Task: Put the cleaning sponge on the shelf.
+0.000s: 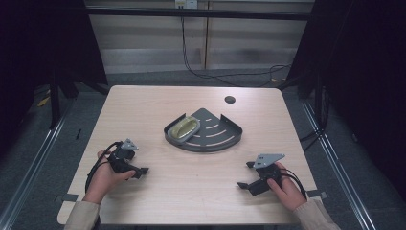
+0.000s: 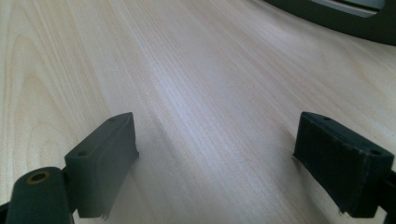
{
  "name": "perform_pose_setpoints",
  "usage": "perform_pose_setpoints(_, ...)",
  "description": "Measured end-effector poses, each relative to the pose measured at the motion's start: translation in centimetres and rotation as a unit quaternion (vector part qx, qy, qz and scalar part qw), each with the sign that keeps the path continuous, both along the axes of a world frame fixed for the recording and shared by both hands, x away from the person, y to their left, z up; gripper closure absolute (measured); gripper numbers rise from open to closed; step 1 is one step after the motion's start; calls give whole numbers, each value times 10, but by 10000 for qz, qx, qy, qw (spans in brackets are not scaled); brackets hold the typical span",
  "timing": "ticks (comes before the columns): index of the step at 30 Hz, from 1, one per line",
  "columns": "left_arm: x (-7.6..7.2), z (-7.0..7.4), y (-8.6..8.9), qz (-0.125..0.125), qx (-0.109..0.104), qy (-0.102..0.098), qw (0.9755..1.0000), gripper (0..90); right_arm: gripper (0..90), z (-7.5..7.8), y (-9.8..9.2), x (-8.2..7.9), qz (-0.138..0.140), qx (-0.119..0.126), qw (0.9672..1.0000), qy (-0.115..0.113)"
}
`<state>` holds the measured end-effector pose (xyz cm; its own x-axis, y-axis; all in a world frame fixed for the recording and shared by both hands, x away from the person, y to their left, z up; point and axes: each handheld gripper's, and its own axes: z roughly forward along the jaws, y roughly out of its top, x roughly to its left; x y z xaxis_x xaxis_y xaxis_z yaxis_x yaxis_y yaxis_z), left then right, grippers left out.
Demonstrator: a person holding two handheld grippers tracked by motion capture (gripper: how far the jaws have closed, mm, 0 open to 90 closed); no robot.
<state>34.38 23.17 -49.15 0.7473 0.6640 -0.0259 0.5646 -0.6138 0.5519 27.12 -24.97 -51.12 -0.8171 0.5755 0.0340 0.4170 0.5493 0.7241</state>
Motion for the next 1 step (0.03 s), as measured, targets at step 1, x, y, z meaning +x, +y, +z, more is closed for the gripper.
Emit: perform_pose_setpoints(1, 0, 0, 0, -8, 1, 3, 10000, 158, 124, 0, 0, 0, 0, 0, 10000, 1)
